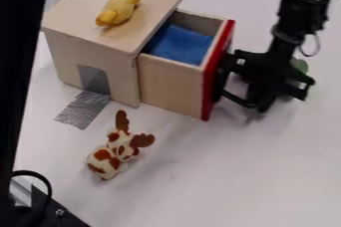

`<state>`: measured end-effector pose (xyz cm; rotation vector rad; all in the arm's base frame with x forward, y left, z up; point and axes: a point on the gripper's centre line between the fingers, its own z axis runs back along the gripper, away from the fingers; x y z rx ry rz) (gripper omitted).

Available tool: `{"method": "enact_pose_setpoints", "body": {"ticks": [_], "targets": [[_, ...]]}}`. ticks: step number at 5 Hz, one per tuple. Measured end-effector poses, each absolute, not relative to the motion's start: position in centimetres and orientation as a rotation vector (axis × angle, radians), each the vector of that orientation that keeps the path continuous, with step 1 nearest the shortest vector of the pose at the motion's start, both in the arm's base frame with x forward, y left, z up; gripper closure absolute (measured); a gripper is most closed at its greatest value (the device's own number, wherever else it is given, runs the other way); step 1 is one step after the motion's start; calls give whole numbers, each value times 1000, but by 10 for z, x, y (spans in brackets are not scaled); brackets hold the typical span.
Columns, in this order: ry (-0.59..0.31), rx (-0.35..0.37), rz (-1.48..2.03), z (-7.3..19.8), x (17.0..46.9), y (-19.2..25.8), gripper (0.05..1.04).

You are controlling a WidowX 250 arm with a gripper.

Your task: Open the closed drawer

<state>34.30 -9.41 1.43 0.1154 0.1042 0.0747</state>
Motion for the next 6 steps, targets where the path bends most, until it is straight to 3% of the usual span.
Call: {"method": "enact_pose_setpoints", "body": {"ticks": [1, 2, 4, 6], "targets": [[101, 104, 76, 17, 343, -104, 922], [99, 107, 95, 19, 343, -104, 695], [90, 110, 92, 33, 344, -103, 117], [-34, 101, 77, 93, 350, -106, 87]]}}
